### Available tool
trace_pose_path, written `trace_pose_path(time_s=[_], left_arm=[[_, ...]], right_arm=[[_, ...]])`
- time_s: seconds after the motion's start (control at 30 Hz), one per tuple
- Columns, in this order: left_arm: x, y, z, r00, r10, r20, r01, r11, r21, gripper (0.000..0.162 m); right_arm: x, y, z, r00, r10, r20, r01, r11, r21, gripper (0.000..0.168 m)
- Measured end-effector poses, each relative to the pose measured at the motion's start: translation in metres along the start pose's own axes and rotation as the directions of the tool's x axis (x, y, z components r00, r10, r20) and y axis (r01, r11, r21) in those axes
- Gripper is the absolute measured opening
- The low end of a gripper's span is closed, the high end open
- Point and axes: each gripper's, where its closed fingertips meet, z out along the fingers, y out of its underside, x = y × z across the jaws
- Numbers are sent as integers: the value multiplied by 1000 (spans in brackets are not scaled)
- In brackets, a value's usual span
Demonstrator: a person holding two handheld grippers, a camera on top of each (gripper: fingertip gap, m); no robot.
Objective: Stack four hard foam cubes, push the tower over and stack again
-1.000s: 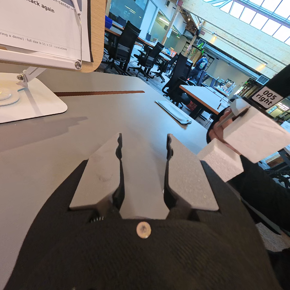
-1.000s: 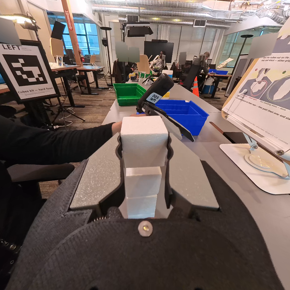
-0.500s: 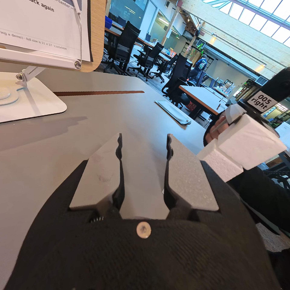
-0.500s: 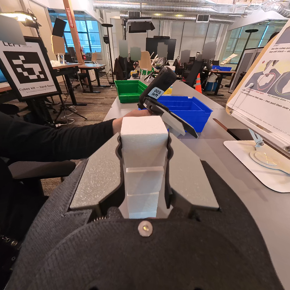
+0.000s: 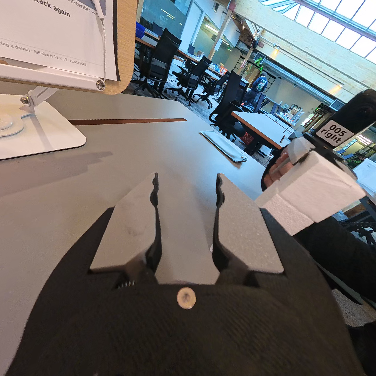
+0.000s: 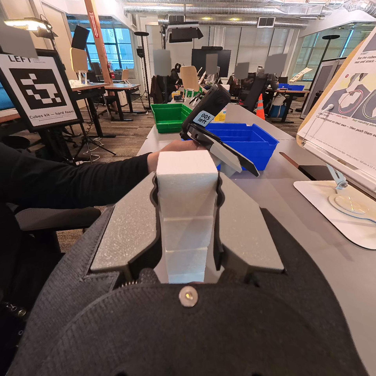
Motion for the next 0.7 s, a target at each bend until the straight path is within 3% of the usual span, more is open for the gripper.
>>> trace_pose_path(time_s=[0.7], left_arm=[[3, -1, 0, 1000, 2, -8, -2, 1000, 1, 55]], right_arm=[[1, 16, 1, 1000, 28, 6, -27, 999, -28, 57]])
